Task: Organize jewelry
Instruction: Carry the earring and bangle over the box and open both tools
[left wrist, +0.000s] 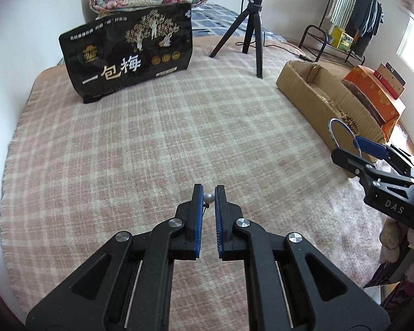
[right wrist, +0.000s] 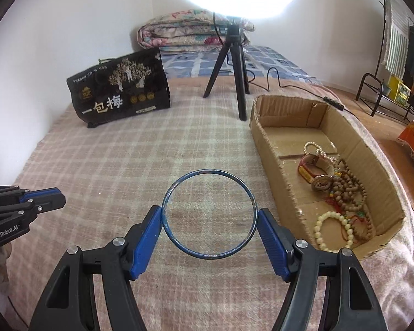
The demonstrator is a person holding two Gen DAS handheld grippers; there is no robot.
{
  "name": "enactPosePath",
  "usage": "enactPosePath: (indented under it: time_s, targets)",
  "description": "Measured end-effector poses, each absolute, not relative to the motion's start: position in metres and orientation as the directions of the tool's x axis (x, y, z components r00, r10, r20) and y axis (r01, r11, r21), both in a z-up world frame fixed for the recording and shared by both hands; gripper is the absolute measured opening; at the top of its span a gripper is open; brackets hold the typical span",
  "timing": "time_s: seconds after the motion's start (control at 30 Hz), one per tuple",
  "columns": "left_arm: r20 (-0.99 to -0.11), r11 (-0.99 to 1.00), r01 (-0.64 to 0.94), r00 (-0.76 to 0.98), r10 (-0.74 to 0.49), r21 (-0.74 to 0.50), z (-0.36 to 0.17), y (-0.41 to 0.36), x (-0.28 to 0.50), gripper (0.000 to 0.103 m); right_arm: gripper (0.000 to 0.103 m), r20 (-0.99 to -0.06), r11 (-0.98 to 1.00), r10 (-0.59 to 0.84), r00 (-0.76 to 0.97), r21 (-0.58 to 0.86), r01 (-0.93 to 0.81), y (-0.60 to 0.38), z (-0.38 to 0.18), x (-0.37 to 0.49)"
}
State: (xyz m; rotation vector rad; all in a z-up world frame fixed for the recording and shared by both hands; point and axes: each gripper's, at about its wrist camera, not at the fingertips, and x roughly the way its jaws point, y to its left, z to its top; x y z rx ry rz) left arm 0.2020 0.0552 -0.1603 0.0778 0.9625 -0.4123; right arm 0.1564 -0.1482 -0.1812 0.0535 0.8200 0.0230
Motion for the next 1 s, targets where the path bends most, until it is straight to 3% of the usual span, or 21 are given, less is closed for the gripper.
enactPosePath:
  time_s: [0.6, 1.0]
  targets:
    - [-0.738, 0.877, 0.454, 0.536, -0.409, -0.156, -0.109, -0.055, 0.209, 0.006, 0.072, -0.725, 0.993, 0.065, 0.686, 0.114, 0.027, -0.255, -0.131, 0.115]
    - [-0.738, 0.860, 0.485, 0.520, -0.431, -0.161, -0.108, -0.122, 0.238, 0.006, 0.072, -0.775, 0.993, 0.068, 0.628, 0.114, 0.033, -0.295, -0.136, 0.126]
